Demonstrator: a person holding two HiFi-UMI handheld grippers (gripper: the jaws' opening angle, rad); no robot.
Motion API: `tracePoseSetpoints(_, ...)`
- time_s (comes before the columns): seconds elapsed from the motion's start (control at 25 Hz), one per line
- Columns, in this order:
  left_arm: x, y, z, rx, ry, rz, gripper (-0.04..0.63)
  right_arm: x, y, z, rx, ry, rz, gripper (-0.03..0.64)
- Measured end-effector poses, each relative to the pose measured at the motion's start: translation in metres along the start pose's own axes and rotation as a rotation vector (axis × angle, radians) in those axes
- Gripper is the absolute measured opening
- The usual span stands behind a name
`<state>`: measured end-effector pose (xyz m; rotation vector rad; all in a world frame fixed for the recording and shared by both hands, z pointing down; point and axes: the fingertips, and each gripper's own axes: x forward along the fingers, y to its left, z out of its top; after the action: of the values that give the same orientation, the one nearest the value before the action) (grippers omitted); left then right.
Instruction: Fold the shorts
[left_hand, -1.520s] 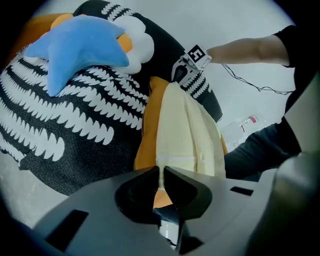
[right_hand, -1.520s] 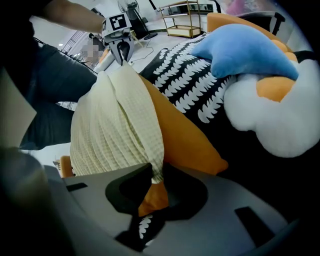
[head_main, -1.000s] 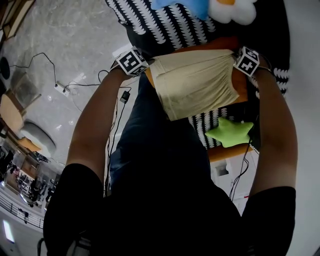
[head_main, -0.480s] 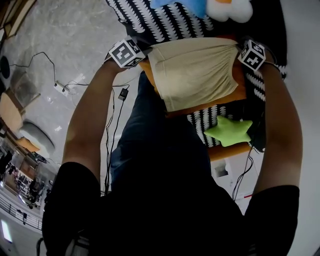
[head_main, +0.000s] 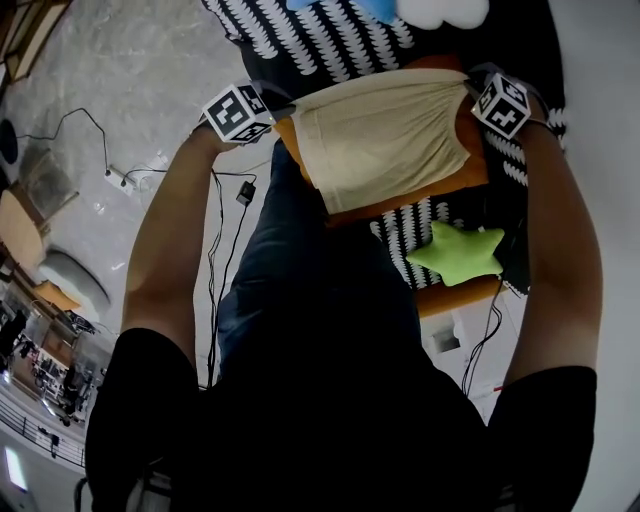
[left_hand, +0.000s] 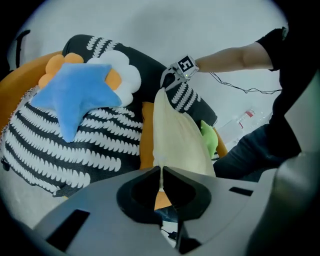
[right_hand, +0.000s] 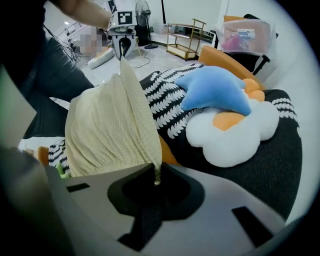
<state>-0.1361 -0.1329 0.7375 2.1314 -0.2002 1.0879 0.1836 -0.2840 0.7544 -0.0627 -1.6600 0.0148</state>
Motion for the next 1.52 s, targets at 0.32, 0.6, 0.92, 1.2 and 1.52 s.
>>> tracePoseSetpoints(0.32,0.014,-0.057,-0.010,0.027,0.027,-0.108,0.029,-0.012,0.032,-0.019,0.036,-0.022,-0.036,0.041)
tracePoseSetpoints(0.6,0.027,-0.104,-0.019,0.043,0.005,-0.147,0.029,-0.018,0.064,-0.038,0.050,-0.021,-0.046,0.041)
tracePoseSetpoints(0.92,0.043,-0.140,-0.025,0.072,-0.015,-0.158,0.028,-0.016,0.099,-0.059,0.052,-0.017,-0.049,0.040)
tracePoseSetpoints(1.2,0.064,-0.175,-0.036,0.081,-0.006,-0.185,0.028,-0.009,0.124,-0.074,0.046,-0.021,-0.057,0.040)
tracePoseSetpoints(1.52,0.094,-0.215,-0.050,0.079,0.001,-0.208,0.028,-0.001,0.161,-0.095,0.053,-0.012,-0.057,0.040)
